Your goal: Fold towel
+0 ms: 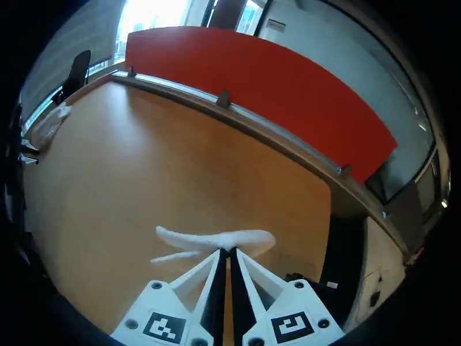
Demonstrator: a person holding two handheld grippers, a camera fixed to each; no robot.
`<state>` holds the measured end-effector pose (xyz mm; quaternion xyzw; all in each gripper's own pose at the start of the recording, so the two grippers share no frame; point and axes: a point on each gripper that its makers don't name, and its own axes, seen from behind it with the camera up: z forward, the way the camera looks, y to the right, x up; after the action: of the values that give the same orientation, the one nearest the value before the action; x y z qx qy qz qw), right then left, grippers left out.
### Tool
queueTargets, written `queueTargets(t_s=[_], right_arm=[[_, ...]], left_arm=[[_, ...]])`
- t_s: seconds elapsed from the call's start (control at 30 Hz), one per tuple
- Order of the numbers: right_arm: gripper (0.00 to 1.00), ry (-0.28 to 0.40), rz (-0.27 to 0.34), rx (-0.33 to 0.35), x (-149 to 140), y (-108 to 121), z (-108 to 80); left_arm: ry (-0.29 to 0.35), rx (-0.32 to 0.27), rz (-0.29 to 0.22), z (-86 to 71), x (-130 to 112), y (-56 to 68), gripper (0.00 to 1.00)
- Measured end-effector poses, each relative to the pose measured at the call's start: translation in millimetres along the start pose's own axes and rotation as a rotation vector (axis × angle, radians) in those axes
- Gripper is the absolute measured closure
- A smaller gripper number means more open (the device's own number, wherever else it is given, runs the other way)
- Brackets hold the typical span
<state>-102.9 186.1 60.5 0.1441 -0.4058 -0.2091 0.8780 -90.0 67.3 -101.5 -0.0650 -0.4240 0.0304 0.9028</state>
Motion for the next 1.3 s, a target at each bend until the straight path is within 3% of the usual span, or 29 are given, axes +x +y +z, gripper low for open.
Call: queueTargets(t_s=[0.57,1.3], right_arm=[[0.95,-0.134,0.054,-0.014,-95.8,-3.9,-7.5],[0.95,-0.214,0.115,-0.067,-138.5,6.2,-0.5]], left_arm=[[0.001,-0.011,0.021,-2.2,-1.9,8.5,0.31],[-0.001,-0.002,0.029,-5.4,-2.9,8.3,0.31]])
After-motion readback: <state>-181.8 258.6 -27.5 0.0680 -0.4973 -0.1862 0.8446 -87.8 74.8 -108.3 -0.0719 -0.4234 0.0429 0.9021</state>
